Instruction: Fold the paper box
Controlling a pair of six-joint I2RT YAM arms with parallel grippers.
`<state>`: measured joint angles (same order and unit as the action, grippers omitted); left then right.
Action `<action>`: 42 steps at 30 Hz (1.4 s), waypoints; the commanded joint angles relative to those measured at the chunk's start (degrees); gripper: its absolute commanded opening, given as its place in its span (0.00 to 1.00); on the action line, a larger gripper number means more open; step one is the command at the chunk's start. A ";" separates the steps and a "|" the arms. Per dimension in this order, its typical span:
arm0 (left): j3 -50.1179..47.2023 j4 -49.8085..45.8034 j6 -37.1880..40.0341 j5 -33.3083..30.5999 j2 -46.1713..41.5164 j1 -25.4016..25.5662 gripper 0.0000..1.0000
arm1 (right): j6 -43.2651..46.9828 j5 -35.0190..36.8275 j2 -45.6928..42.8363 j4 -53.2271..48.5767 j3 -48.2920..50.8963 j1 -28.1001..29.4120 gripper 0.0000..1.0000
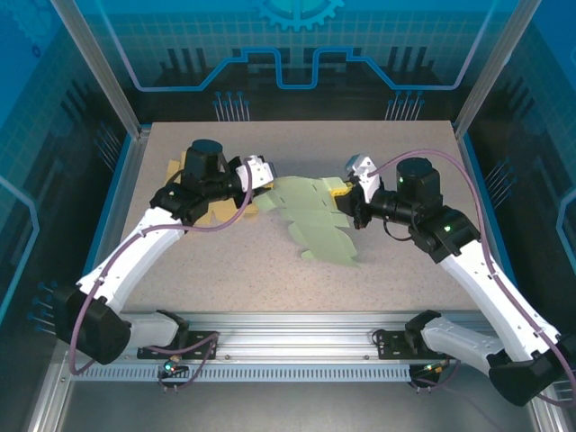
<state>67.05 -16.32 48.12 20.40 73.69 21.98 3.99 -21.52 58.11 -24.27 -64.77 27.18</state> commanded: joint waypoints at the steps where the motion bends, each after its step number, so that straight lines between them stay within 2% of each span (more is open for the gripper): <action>1: 2.21 0.17 -0.06 -1.51 0.51 0.89 0.12 | -2.66 -3.63 0.43 2.92 1.63 -2.16 0.00; 5: 3.01 -1.30 -0.16 -4.84 0.14 2.89 0.00 | -5.10 -3.37 0.34 4.94 4.37 -4.76 0.00; 9: 7.26 -6.35 -1.41 -11.37 1.29 5.68 0.00 | -8.20 -0.92 0.43 6.08 7.51 -7.49 0.00; 12: 8.73 -7.39 -2.19 -15.48 2.63 8.34 0.00 | -10.58 2.28 0.88 6.69 10.01 -9.16 0.10; 14: 9.20 -6.89 -2.41 -19.78 4.35 10.49 0.00 | -12.39 4.26 1.76 6.56 11.39 -10.62 0.22; 16: 11.01 -7.51 -3.08 -23.60 7.26 12.01 0.00 | -14.12 4.63 2.40 6.74 12.63 -12.50 0.27; 20: 18.28 -10.89 -4.42 -29.84 15.94 13.58 0.00 | -18.18 3.68 3.39 7.35 14.06 -17.44 0.47; 23: 20.88 -9.37 -3.44 -32.35 21.14 14.56 0.00 | -20.14 3.64 3.68 7.27 14.06 -20.28 0.58; 32: 30.57 -8.12 3.22 -37.72 34.19 15.22 0.00 | -25.54 6.98 2.76 2.44 15.01 -25.88 0.66; 38: 26.06 -2.85 8.30 -44.41 36.10 17.27 0.00 | -29.90 10.91 1.84 -0.43 15.16 -25.99 0.67; 42: 21.06 2.03 9.03 -47.28 36.44 18.23 0.00 | -31.64 11.34 0.90 -2.15 14.94 -25.99 0.67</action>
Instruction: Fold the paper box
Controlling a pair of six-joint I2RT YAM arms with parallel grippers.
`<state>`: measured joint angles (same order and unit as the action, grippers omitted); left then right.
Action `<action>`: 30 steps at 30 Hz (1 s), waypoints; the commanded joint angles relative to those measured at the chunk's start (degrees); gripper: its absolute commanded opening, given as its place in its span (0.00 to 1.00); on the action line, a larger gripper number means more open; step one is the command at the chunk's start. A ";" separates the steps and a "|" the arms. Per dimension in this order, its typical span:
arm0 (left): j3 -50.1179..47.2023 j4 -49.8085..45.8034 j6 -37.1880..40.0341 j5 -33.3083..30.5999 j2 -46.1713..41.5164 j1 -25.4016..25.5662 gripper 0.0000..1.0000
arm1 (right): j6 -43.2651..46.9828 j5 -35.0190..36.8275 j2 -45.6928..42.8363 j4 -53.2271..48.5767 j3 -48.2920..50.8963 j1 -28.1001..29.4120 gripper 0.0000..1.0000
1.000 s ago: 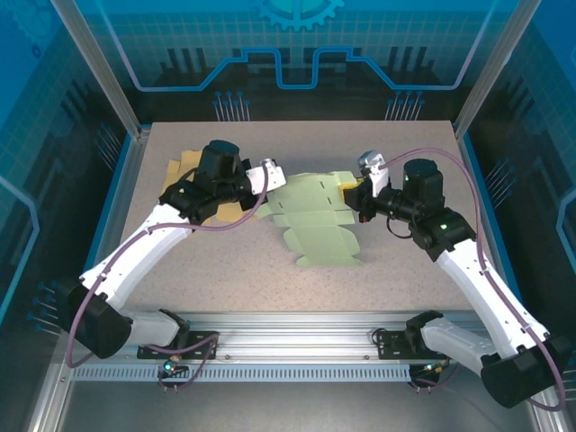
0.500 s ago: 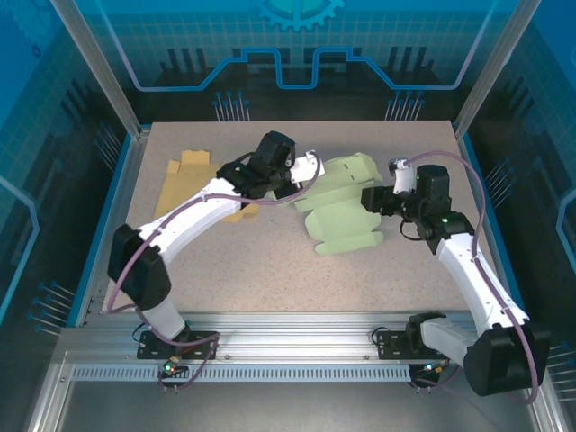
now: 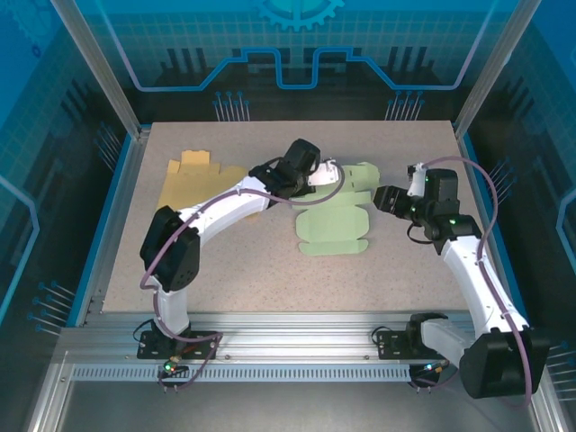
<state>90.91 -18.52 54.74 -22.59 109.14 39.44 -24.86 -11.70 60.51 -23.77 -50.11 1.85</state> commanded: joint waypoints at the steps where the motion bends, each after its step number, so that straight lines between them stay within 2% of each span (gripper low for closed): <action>1: -4.00 5.07 2.30 -4.61 0.73 1.14 0.00 | -3.12 1.66 -1.83 -3.02 0.27 -0.66 0.67; 12: -15.62 17.09 2.75 -11.72 -2.31 5.01 0.00 | -5.54 -2.13 -2.62 -2.32 0.37 2.46 0.66; 20: -22.01 29.88 5.96 -16.55 -2.27 6.71 0.00 | -4.91 -1.47 9.73 -3.55 -9.49 6.77 0.62; 30: -24.75 40.26 10.85 -19.21 -1.05 7.05 0.00 | -4.82 -3.88 24.86 -3.44 -20.15 9.60 0.63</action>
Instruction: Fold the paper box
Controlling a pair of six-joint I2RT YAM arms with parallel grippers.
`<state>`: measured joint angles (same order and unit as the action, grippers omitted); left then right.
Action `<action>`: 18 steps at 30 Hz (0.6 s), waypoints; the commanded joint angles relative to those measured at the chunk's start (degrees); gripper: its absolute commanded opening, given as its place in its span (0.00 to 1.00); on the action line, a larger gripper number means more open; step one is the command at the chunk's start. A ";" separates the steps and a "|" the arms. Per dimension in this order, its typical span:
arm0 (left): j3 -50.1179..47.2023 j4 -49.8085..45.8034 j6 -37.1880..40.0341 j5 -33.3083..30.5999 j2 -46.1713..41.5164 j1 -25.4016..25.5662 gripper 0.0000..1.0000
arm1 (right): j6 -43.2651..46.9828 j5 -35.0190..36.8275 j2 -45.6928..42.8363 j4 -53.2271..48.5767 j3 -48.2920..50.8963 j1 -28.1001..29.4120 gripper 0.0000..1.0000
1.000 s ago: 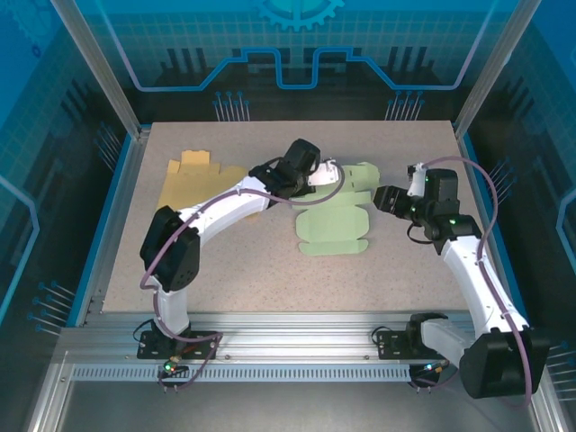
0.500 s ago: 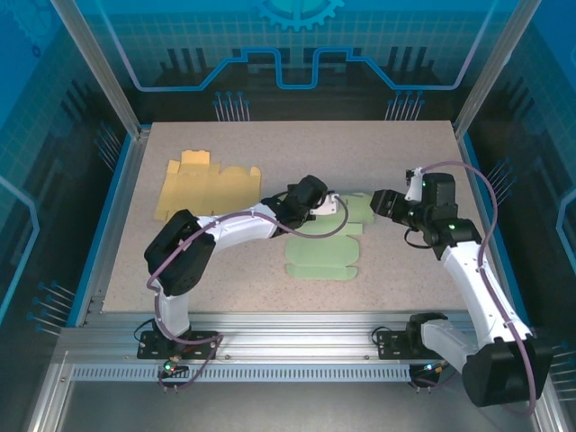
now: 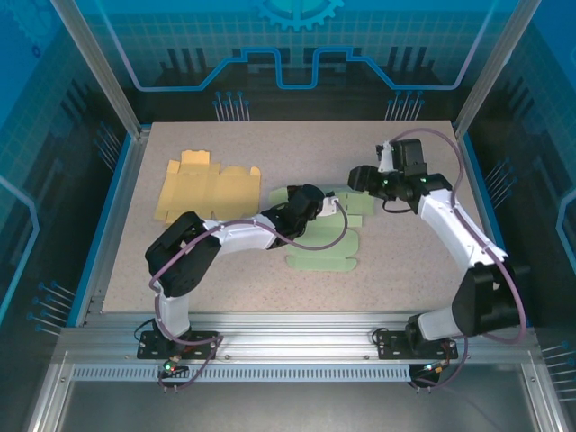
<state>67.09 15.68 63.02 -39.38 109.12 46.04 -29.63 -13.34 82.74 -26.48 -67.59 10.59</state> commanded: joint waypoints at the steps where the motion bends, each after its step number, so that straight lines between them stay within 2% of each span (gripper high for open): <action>1: -1.10 6.81 3.17 -2.75 -0.76 0.46 0.00 | -0.40 -2.59 3.86 -0.40 -3.17 0.97 0.64; 6: -1.33 8.84 4.16 -3.39 0.17 0.54 0.00 | -2.58 -4.86 7.62 2.00 -3.66 1.05 0.66; 10: -0.91 9.11 4.03 -3.47 0.74 0.55 0.00 | -5.13 -7.21 8.04 5.55 -1.14 1.27 0.58; 18: -1.04 10.06 3.46 -3.10 0.87 0.76 0.00 | -7.62 -8.48 10.24 10.23 0.76 2.18 0.53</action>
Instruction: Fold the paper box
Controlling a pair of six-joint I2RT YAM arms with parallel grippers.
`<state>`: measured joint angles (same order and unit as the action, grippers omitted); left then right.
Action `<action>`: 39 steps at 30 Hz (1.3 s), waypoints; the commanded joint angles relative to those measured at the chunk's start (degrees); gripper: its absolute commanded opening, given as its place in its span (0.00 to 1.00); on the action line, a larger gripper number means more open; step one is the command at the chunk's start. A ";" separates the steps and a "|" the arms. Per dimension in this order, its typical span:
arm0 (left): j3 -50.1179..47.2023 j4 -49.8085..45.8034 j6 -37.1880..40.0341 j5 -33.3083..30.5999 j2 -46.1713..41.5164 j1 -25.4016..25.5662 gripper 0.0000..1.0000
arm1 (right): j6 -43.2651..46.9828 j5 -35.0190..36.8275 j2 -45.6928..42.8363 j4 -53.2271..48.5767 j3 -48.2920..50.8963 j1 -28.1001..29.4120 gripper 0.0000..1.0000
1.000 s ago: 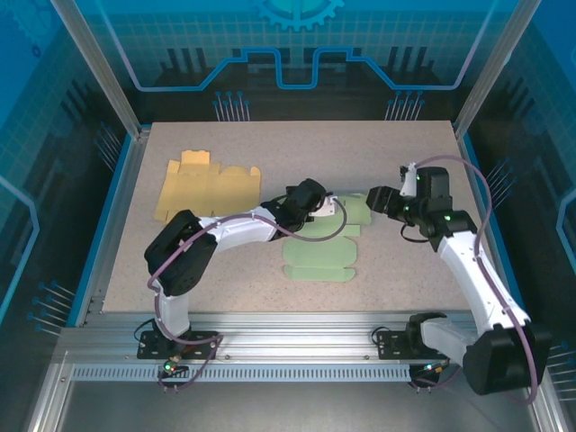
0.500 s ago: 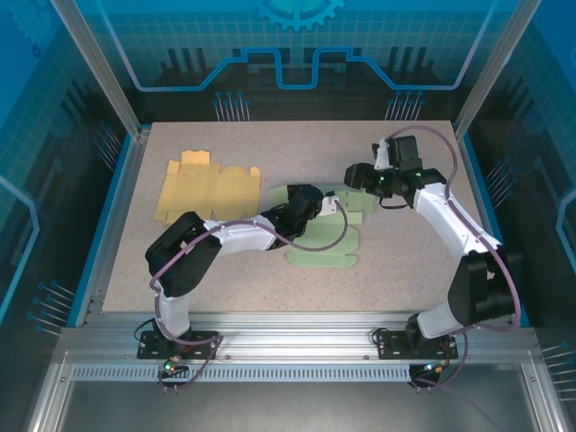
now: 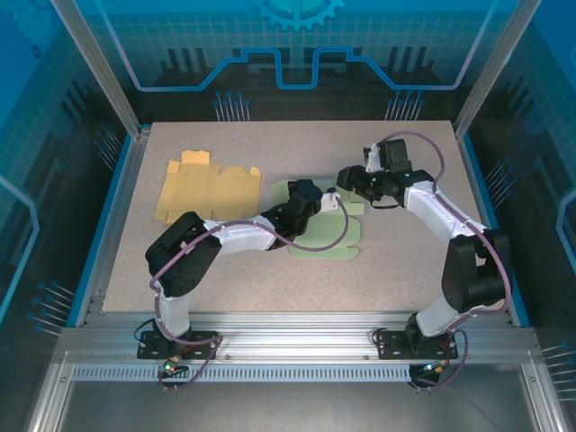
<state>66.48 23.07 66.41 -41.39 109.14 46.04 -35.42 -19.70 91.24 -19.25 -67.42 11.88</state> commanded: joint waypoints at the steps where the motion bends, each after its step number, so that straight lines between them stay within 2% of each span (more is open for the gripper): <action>1: -0.60 2.81 0.11 -0.99 0.97 0.79 0.00 | -1.93 -2.50 2.29 3.62 0.45 0.97 0.50; 5: -1.97 6.30 1.96 -1.55 2.13 1.09 0.00 | -1.54 -1.71 3.41 4.08 -0.17 1.22 0.38; 8: -3.25 12.35 4.81 -2.49 3.54 1.07 0.00 | -0.68 0.13 2.78 2.92 0.30 1.17 0.36; 13: -4.36 19.87 9.73 -3.59 5.54 1.07 0.00 | 0.59 2.28 -1.60 1.02 2.57 0.78 0.43; 20: -4.84 20.87 9.75 -3.27 5.55 0.90 0.00 | 2.42 7.96 -11.51 -3.45 6.65 0.27 0.52; 29: -6.08 19.83 7.48 -2.75 4.18 -0.40 0.00 | -3.16 12.46 -24.64 1.44 24.52 -2.05 0.53; 33: -6.54 18.53 6.03 -1.93 2.95 -0.69 0.00 | -3.96 10.63 -22.35 6.75 28.47 -2.65 0.49; 36: -6.64 17.70 5.66 -1.67 2.57 -0.71 0.00 | -3.65 9.87 -17.37 9.09 27.49 -2.59 0.44; 39: -6.58 17.72 6.05 -1.83 2.90 -0.71 0.00 | -3.34 9.81 -12.22 10.52 25.26 -2.58 0.44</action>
<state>60.80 40.75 73.60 -43.68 114.15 45.47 -38.59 -9.41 76.03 -13.02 -39.77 9.82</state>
